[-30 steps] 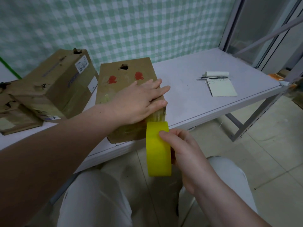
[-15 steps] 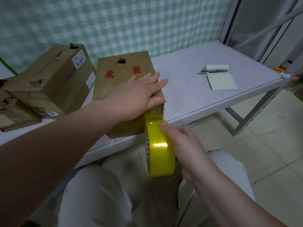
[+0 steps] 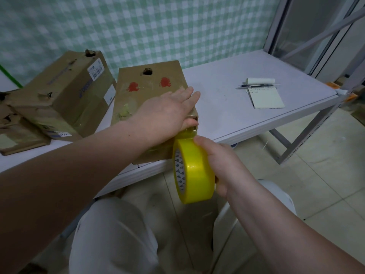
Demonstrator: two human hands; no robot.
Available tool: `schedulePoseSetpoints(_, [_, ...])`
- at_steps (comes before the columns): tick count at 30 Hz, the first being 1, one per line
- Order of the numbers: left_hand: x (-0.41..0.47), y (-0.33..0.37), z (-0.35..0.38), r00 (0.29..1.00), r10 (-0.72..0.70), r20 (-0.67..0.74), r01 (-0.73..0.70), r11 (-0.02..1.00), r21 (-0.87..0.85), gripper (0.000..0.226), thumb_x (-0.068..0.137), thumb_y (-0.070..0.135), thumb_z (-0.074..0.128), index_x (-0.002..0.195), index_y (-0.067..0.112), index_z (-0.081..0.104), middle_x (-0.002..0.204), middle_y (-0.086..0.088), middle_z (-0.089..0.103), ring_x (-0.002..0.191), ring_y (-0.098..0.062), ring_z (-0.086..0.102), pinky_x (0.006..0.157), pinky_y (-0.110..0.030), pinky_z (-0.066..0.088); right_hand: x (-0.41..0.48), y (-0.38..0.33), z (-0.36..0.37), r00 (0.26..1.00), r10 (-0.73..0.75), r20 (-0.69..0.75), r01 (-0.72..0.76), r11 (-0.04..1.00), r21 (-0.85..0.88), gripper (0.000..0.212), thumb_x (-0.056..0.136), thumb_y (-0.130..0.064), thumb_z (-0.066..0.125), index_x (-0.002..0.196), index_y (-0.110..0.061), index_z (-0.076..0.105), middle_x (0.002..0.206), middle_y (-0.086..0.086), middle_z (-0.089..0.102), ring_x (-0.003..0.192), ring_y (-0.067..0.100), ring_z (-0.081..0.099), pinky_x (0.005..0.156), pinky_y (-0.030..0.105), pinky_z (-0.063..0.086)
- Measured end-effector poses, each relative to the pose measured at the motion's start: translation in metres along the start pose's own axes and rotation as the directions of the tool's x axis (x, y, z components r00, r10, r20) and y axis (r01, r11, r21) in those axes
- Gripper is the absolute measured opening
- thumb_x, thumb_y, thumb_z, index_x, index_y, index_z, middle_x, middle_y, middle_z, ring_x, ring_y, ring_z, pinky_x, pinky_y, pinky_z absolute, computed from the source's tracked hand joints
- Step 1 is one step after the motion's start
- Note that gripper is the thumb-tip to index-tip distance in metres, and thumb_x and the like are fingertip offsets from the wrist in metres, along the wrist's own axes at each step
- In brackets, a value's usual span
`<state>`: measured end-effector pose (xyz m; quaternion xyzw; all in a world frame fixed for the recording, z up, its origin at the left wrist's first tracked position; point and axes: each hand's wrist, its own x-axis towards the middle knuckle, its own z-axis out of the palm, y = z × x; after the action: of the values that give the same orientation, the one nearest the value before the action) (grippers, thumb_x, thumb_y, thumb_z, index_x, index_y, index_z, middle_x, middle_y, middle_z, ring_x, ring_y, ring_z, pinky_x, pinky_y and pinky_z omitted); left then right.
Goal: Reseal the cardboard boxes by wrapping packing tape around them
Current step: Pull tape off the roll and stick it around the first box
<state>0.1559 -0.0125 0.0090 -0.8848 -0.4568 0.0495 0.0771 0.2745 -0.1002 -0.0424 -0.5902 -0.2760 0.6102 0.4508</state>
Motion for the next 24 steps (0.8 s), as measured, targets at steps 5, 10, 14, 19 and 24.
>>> schedulePoseSetpoints(5, [-0.007, 0.004, 0.003, 0.997, -0.013, -0.075, 0.018, 0.998, 0.065, 0.071, 0.097, 0.049, 0.032, 0.151, 0.015, 0.0, 0.16, -0.005, 0.001, 0.146, -0.019, 0.008, 0.115, -0.032, 0.016, 0.001, 0.001, 0.007, 0.998, -0.042, -0.05, 0.039, 0.998, -0.052, 0.042, 0.065, -0.051, 0.069, 0.086, -0.014, 0.068, 0.094, 0.015, 0.07, 0.092, 0.035, 0.067, 0.088, 0.056, 0.052])
schedulePoseSetpoints(10, [-0.012, 0.005, 0.007, 0.99, -0.006, -0.138, 0.025, 0.99, 0.14, 0.077, 0.095, 0.052, 0.03, 0.15, 0.006, 0.004, 0.158, -0.012, 0.006, 0.146, -0.022, 0.012, 0.114, -0.032, 0.021, 0.001, -0.001, 0.007, 0.997, -0.063, -0.052, 0.058, 0.994, -0.096, 0.034, 0.08, -0.047, 0.067, 0.074, -0.013, 0.064, 0.097, 0.019, 0.069, 0.095, 0.038, 0.065, 0.09, 0.056, 0.051])
schedulePoseSetpoints(14, [-0.01, -0.001, 0.007, 0.993, 0.011, -0.121, 0.007, 0.989, 0.144, 0.077, 0.095, 0.051, 0.031, 0.15, 0.005, 0.004, 0.159, -0.012, 0.007, 0.146, -0.022, 0.012, 0.114, -0.032, 0.021, 0.003, -0.002, 0.009, 0.997, -0.074, -0.035, 0.07, 0.993, -0.099, 0.031, 0.084, -0.045, 0.065, 0.084, -0.014, 0.064, 0.1, 0.013, 0.069, 0.094, 0.03, 0.066, 0.083, 0.043, 0.053])
schedulePoseSetpoints(19, [-0.005, -0.02, 0.004, 0.997, 0.019, -0.072, -0.016, 0.999, 0.044, 0.071, 0.095, 0.048, 0.036, 0.15, 0.009, 0.013, 0.158, -0.009, 0.014, 0.145, -0.021, 0.015, 0.116, -0.035, 0.011, -0.002, -0.004, 0.018, 0.996, -0.022, 0.084, 0.026, 0.999, -0.048, 0.019, 0.09, -0.033, 0.062, 0.093, -0.014, 0.061, 0.097, 0.012, 0.065, 0.081, 0.022, 0.061, 0.064, 0.03, 0.048])
schedulePoseSetpoints(24, [-0.04, -0.046, 0.002, 0.872, -0.26, -0.416, 0.106, 0.928, -0.358, 0.042, 0.097, 0.03, 0.048, 0.136, 0.014, 0.049, 0.14, -0.009, 0.05, 0.128, -0.027, 0.044, 0.104, -0.037, 0.031, 0.0, -0.006, 0.029, 0.993, -0.004, 0.119, 0.008, 1.0, -0.028, 0.027, 0.09, -0.029, 0.061, 0.11, -0.011, 0.06, 0.107, 0.015, 0.065, 0.085, 0.025, 0.063, 0.066, 0.033, 0.051])
